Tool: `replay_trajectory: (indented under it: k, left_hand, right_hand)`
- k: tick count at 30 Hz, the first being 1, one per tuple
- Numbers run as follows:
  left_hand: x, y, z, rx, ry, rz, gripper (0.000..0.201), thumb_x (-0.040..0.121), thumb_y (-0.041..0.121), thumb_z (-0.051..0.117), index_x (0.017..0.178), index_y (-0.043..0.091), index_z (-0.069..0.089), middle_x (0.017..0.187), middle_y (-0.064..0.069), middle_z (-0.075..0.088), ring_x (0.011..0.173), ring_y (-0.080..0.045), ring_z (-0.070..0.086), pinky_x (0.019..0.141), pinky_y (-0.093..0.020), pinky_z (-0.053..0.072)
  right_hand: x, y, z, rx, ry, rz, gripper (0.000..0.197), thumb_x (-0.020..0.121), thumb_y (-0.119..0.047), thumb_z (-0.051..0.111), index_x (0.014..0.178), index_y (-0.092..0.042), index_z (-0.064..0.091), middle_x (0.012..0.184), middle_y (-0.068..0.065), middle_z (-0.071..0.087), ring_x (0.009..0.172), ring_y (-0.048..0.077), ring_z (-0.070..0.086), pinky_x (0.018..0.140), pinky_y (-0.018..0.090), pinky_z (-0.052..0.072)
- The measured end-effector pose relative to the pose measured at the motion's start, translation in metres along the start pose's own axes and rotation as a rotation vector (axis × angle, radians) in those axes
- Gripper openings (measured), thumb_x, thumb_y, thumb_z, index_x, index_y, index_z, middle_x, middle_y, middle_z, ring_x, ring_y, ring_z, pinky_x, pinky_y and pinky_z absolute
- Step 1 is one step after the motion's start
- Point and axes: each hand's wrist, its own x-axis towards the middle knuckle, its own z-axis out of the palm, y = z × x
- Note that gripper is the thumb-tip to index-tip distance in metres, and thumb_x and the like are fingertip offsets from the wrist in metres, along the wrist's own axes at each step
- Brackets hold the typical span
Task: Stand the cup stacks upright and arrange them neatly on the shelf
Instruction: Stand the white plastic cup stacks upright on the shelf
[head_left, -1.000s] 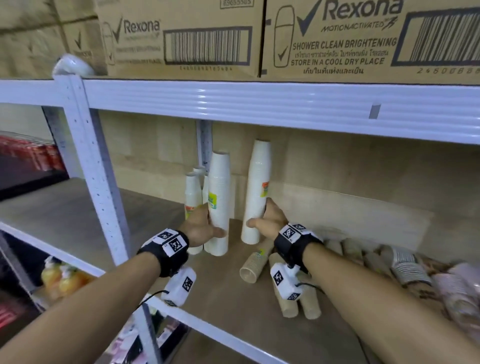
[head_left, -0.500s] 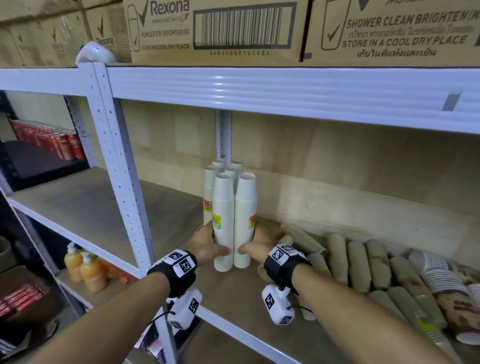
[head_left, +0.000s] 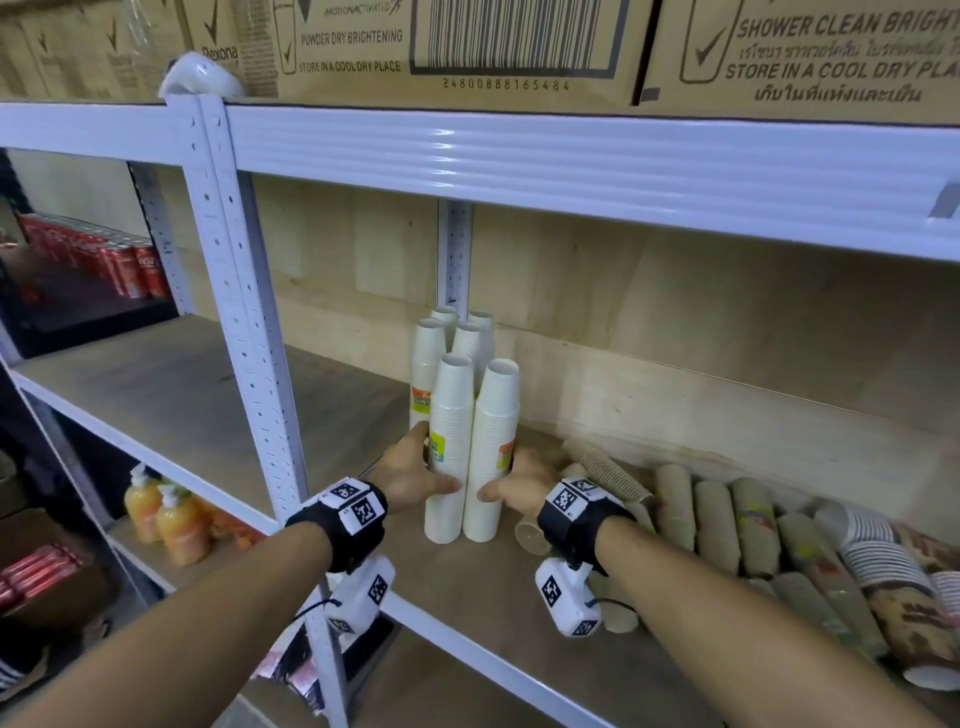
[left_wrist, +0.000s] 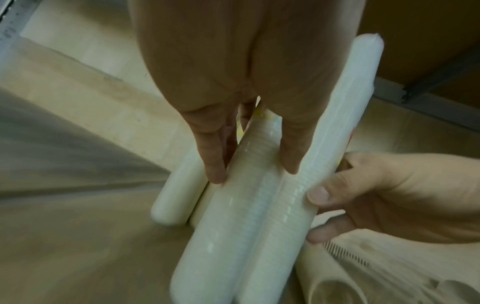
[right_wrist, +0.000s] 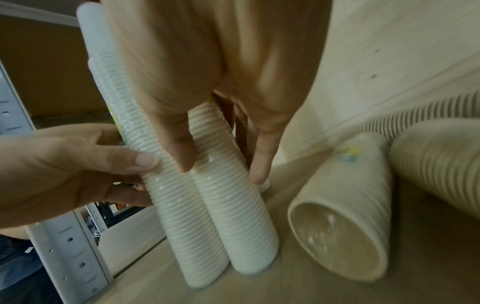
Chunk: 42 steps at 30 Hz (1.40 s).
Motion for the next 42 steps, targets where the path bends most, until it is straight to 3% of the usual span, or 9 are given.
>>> replay_trajectory:
  k: [3,6,8,14,22,27,32,37,42]
  left_hand:
    - [0.005,0.023,-0.022,0.020,0.019,0.045,0.072,0.071,0.028,0.084,0.132,0.023,0.046,0.116,0.006,0.064,0.107,-0.015,0.061,0.091,-0.036,0.051]
    - [0.010,0.054,-0.047,0.049,0.057,0.077,0.066,0.074,0.028,0.083,0.126,0.021,0.043,0.104,0.005,0.061,0.097,-0.016,0.061,0.080,-0.032,0.052]
    - [0.014,0.073,-0.062,0.042,0.087,0.103,0.064,0.076,0.025,0.082,0.128,0.022,0.044,0.102,0.002,0.061,0.094,-0.018,0.062,0.081,-0.034,0.053]
    - [0.021,0.112,-0.088,0.113,0.005,0.142,0.051,0.079,0.025,0.079,0.124,0.028,0.054,0.105,0.000,0.061,0.098,-0.019,0.062,0.087,-0.038,0.055]
    - [0.024,0.115,-0.084,0.241,-0.017,0.214,0.016,0.084,0.019,0.074,0.092,0.031,0.068,0.106,0.000,0.063,0.091,-0.012,0.058,0.083,-0.032,0.054]
    - [0.022,0.115,-0.085,0.331,0.033,0.208,0.021,0.083,0.029,0.075,0.102,0.026,0.069,0.105,0.001,0.059,0.094,-0.014,0.057,0.078,-0.029,0.050]
    - [0.022,0.116,-0.087,0.360,-0.024,0.168,0.033,0.084,0.024,0.073,0.116,0.026,0.067,0.116,0.003,0.058,0.097,-0.013,0.054,0.081,-0.025,0.046]
    - [0.024,0.116,-0.087,0.313,0.018,0.150,0.035,0.084,0.026,0.075,0.117,0.018,0.067,0.109,-0.001,0.059,0.081,-0.013,0.062,0.063,-0.022,0.050]
    - [0.027,0.116,-0.082,0.327,-0.006,0.160,0.040,0.084,0.026,0.074,0.122,0.022,0.064,0.119,0.002,0.057,0.100,-0.014,0.054,0.083,-0.027,0.048]
  right_hand:
    - [-0.002,-0.016,-0.015,0.016,-0.031,-0.047,0.048,0.076,-0.003,0.077,0.118,-0.015,0.057,0.100,-0.007,0.066,0.094,0.010,0.064,0.075,0.025,0.051]
    - [0.000,-0.036,-0.030,-0.009,-0.020,-0.092,0.060,0.062,-0.021,0.083,0.117,-0.023,0.058,0.107,-0.005,0.069,0.098,0.014,0.066,0.088,0.041,0.056]
    - [0.010,-0.042,-0.040,-0.020,-0.005,-0.135,0.065,0.054,-0.031,0.082,0.114,-0.025,0.059,0.107,-0.005,0.071,0.099,0.017,0.068,0.088,0.045,0.057]
    - [0.000,-0.090,-0.065,-0.050,0.109,-0.199,0.041,0.071,-0.025,0.078,0.107,-0.020,0.059,0.105,0.002,0.066,0.096,0.021,0.064,0.083,0.040,0.056]
    - [0.004,-0.101,-0.075,-0.153,0.115,-0.266,0.027,0.074,-0.016,0.076,0.100,-0.014,0.067,0.106,0.006,0.066,0.100,0.025,0.064,0.091,0.049,0.054]
    - [0.007,-0.100,-0.072,-0.183,0.110,-0.284,0.026,0.075,-0.019,0.076,0.098,-0.017,0.064,0.105,0.004,0.064,0.099,0.025,0.064,0.090,0.049,0.055]
    - [0.011,-0.100,-0.073,-0.188,0.115,-0.281,0.026,0.077,-0.019,0.076,0.100,-0.017,0.064,0.105,0.003,0.063,0.099,0.025,0.063,0.090,0.049,0.054]
    - [0.014,-0.099,-0.073,-0.194,0.110,-0.275,0.024,0.077,-0.021,0.075,0.097,-0.020,0.062,0.105,0.002,0.062,0.100,0.024,0.062,0.090,0.049,0.055]
    - [0.013,-0.097,-0.075,-0.195,0.122,-0.262,0.026,0.077,-0.024,0.075,0.099,-0.020,0.062,0.108,0.002,0.062,0.100,0.023,0.062,0.089,0.048,0.055]
